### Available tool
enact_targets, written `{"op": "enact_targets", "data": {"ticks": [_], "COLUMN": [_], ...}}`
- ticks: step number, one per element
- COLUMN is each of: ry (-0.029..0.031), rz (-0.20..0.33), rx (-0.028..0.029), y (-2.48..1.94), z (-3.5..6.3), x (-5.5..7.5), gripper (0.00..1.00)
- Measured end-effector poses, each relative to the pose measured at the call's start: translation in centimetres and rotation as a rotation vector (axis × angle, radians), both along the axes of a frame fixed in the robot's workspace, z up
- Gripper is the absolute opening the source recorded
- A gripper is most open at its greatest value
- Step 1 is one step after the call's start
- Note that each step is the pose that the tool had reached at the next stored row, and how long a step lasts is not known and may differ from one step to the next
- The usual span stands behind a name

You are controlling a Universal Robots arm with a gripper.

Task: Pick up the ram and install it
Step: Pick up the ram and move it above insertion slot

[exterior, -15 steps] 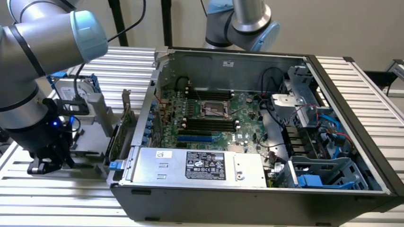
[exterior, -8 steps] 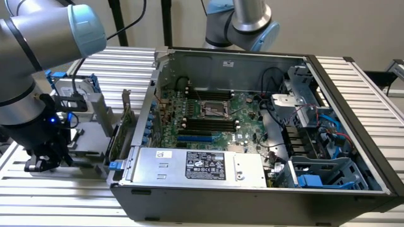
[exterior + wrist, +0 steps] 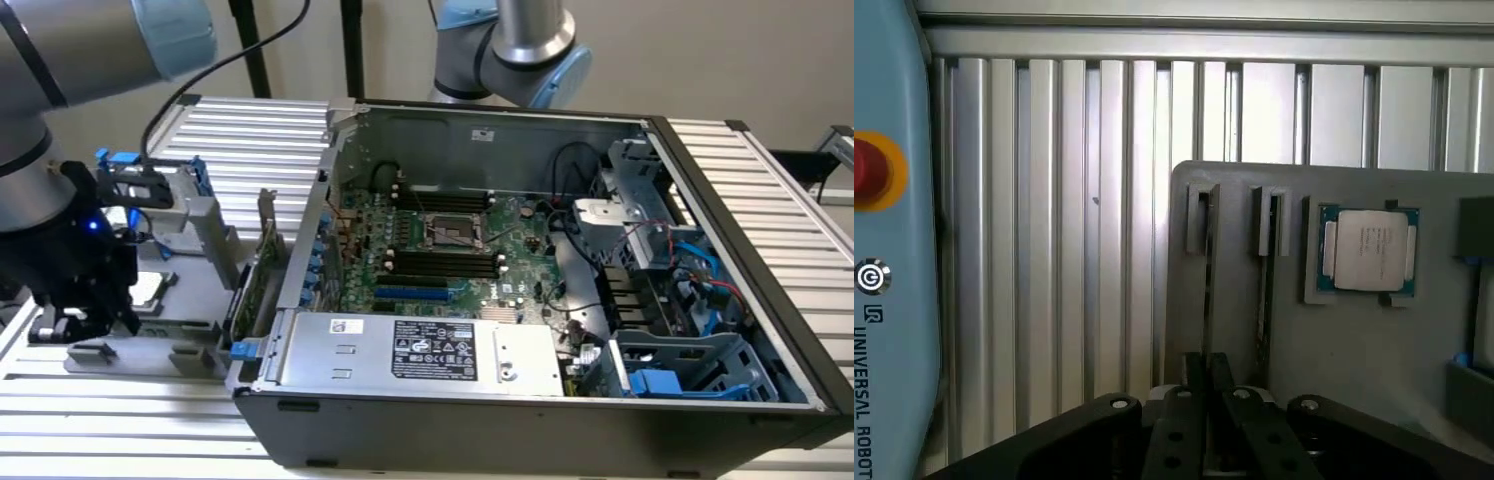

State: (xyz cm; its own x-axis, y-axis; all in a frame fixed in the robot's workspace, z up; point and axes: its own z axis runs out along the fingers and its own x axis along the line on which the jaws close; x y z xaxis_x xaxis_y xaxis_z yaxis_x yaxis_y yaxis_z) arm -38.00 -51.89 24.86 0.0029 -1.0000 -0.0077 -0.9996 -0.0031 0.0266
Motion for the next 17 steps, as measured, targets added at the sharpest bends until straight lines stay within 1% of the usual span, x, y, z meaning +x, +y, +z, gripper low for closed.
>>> {"op": "enact_targets", "data": {"ticks": [3,7,17], "ry": [0.0041,0.0073,0.0084], "rz": [0.001,0.003,0.010], "rx": [0.0000,0.0000,0.0017], "y": [0.00,0.00,0.00], "z": [1.36,3.20,7.74], "x": [0.4,1.2,4.1], "gripper": [0.14,0.14,0.14]}}
